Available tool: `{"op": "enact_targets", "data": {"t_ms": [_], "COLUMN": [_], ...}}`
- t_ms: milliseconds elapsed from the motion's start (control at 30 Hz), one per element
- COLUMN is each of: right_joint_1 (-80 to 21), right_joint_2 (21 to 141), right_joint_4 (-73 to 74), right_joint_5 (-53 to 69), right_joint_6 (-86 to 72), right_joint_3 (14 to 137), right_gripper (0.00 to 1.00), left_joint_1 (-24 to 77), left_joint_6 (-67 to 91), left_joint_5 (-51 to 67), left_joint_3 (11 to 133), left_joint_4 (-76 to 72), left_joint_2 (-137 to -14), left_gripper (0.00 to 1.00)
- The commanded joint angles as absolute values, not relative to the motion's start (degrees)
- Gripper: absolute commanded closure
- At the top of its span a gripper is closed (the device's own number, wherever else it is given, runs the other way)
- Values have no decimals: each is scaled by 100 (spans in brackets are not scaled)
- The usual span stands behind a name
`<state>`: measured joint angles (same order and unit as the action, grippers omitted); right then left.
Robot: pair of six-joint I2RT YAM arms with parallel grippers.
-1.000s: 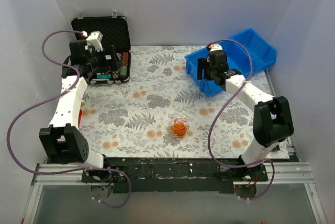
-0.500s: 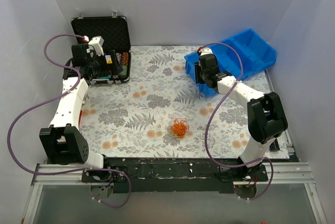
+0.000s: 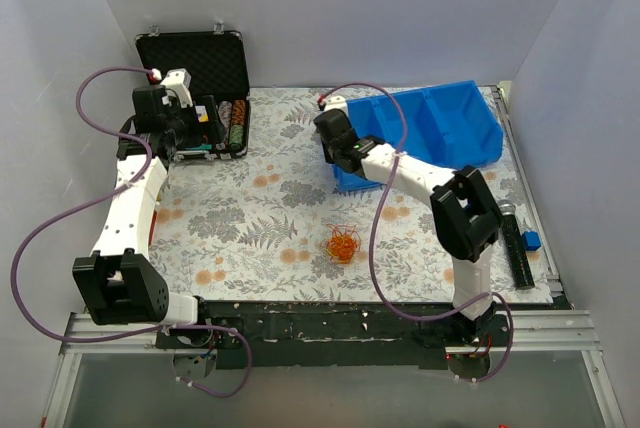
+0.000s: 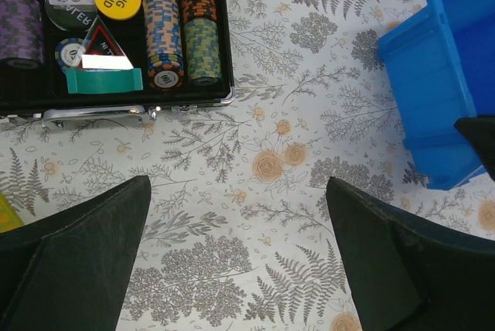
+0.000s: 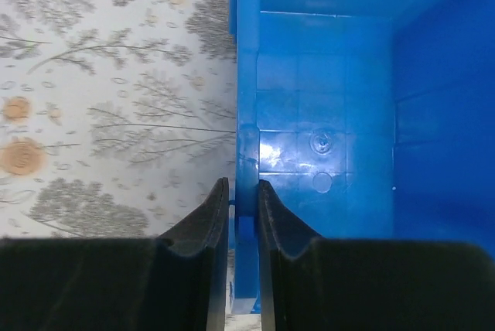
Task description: Untangle the cables
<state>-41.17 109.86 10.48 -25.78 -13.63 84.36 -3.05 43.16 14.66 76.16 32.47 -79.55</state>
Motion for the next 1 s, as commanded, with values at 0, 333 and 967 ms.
{"op": "enact_targets", "data": {"t_ms": [0, 333, 967], "right_joint_1": [-4991, -5467, -3701], "right_joint_2": [11548, 12428, 8519], "right_joint_4": [1696, 2539, 1204], "right_joint_5": [-2891, -3277, -3357], "right_joint_6": [-1968, -2768, -2488], "right_joint_3": [9367, 11722, 7262], "right_gripper": [85, 48, 36], "left_joint_1": [-325, -316, 1467], "left_joint_6": [4157, 4026, 4736], "left_joint_5": [1239, 1380, 889], "left_joint_3": [7497, 7128, 7971], "left_joint_4": [3146, 3085, 2602], "left_joint_2": [-7673, -7602, -9666], "left_gripper": [2, 2, 2]}}
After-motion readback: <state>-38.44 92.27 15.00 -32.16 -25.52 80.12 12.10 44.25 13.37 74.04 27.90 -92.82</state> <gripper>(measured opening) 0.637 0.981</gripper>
